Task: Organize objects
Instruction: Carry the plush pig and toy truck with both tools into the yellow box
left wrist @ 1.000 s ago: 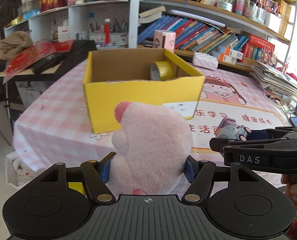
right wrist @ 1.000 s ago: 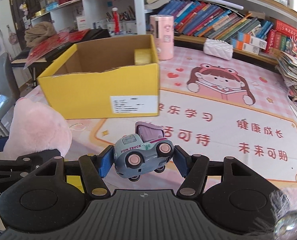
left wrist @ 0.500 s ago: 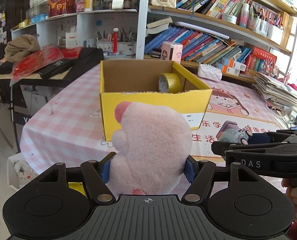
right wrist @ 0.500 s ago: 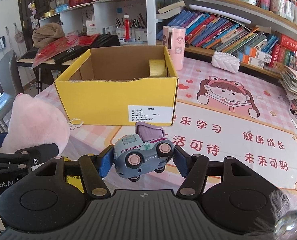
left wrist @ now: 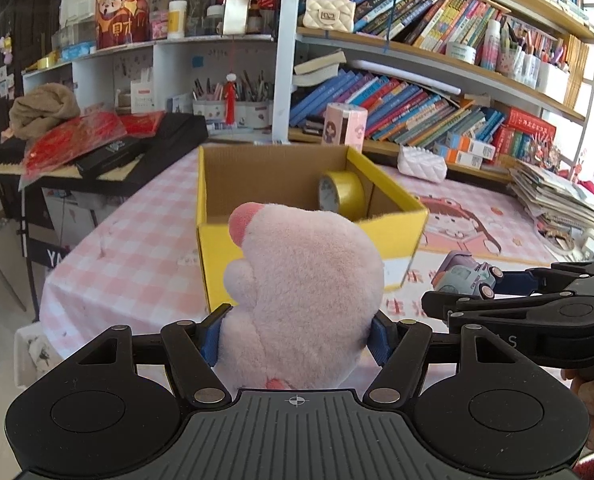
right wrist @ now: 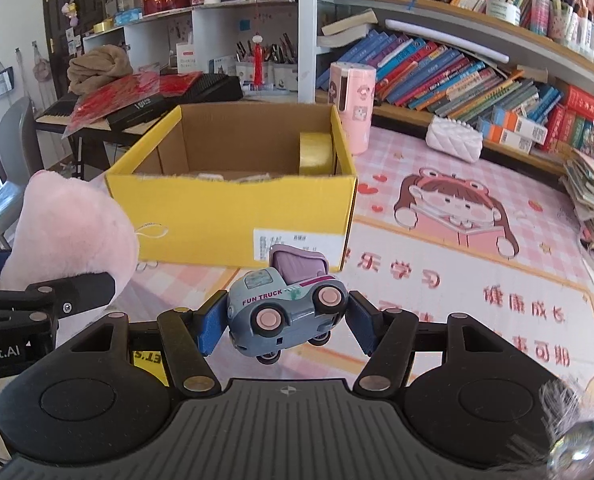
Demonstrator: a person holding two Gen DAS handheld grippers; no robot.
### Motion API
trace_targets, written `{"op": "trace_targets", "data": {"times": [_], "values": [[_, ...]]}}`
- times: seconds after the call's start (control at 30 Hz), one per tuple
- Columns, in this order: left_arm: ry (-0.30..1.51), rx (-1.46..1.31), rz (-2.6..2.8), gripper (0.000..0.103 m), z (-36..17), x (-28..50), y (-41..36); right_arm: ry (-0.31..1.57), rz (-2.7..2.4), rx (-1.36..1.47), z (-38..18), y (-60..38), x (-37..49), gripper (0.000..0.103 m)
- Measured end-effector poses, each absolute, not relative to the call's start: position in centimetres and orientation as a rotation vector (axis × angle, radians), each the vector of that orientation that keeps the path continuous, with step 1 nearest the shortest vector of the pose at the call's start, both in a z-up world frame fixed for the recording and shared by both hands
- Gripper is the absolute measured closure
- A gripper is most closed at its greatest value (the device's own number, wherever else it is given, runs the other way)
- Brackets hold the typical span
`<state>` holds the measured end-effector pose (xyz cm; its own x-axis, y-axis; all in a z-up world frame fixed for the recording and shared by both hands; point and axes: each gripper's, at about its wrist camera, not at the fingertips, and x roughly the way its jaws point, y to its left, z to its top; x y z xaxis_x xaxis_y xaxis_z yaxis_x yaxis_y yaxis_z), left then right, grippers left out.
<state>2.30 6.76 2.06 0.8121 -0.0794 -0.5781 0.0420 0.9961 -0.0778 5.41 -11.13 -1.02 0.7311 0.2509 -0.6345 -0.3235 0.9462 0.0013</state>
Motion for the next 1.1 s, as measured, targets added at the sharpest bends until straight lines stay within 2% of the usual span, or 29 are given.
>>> {"op": "trace_targets", "data": {"times": [0.47, 0.77, 1.1], "values": [[0.548, -0.05, 0.046, 0.035, 4.5, 12.0, 7.2, 0.555, 0.389, -0.106, 2.5, -10.3, 16.0, 0.042], [0.619, -0.023, 0.073, 0.035, 2.3, 17.9, 6.1, 0.518, 0.435, -0.142, 2.7, -9.4, 22.3, 0.042], [0.729, -0.001, 0.087, 0.035, -0.5, 21.1, 5.8, 0.563, 0.493, -0.2, 0.9, -7.4, 26.6, 0.042]]}}
